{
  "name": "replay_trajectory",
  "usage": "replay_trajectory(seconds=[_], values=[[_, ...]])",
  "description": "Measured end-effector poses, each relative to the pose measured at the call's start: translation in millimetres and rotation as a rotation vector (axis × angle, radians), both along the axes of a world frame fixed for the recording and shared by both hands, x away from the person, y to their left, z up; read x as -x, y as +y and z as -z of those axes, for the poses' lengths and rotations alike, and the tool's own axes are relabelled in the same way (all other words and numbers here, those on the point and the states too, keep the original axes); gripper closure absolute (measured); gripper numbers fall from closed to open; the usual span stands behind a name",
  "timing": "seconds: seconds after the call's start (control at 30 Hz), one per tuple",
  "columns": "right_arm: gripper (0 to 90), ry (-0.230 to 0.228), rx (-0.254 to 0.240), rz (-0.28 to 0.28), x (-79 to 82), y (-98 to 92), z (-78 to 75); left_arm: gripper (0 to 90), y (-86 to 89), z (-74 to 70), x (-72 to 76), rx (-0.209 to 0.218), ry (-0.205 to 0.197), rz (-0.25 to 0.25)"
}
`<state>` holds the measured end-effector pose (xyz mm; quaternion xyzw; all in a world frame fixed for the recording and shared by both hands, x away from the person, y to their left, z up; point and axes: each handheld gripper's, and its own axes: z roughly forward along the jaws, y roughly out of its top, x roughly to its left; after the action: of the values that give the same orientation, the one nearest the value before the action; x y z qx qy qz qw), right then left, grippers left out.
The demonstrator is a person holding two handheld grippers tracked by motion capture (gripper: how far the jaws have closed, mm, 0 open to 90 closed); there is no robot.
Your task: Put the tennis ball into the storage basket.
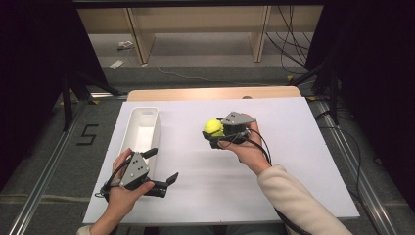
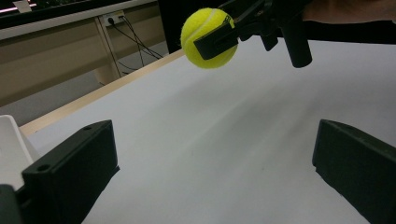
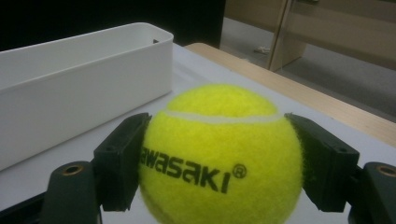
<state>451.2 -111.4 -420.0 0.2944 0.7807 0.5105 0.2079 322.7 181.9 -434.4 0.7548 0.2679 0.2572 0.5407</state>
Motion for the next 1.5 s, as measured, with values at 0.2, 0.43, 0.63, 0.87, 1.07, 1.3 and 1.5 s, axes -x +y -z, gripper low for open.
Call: replay_trajectory(seconds=[0.2, 0.43, 0.63, 0.87, 1.07, 1.3, 1.5], values=[[26.3, -0.004, -0.001, -0.011, 0.6, 4.2, -2.3, 0.0, 0.1, 0.1, 0.0, -0.001, 0.001, 0.0], [26.3, -0.013, -0.006, -0.015, 1.3, 6.5, -5.7, 0.0, -0.5, 0.4, 0.2, -0.004, 0.002, 0.002], [26.3, -0.016, -0.005, -0.022, 1.2, 9.2, -6.9, 0.0, -0.6, 0.5, 0.1, -0.004, 0.003, 0.002], [26.3, -0.02, -0.003, -0.03, 1.5, 14.2, -7.3, 0.0, -0.8, 0.6, 0.2, -0.006, 0.004, 0.003], [26.3, -0.02, -0.005, -0.035, 0.6, 17.9, -7.8, 0.0, -0.9, 0.7, 0.2, -0.007, 0.004, 0.005], [26.3, -0.018, -0.006, -0.045, 0.1, 22.6, -8.6, 0.0, -1.3, 0.8, 0.3, -0.007, 0.004, 0.006], [26.3, -0.02, -0.007, -0.052, -0.1, 27.1, -9.0, 0.0, -1.2, 1.0, 0.1, -0.005, 0.005, 0.006]])
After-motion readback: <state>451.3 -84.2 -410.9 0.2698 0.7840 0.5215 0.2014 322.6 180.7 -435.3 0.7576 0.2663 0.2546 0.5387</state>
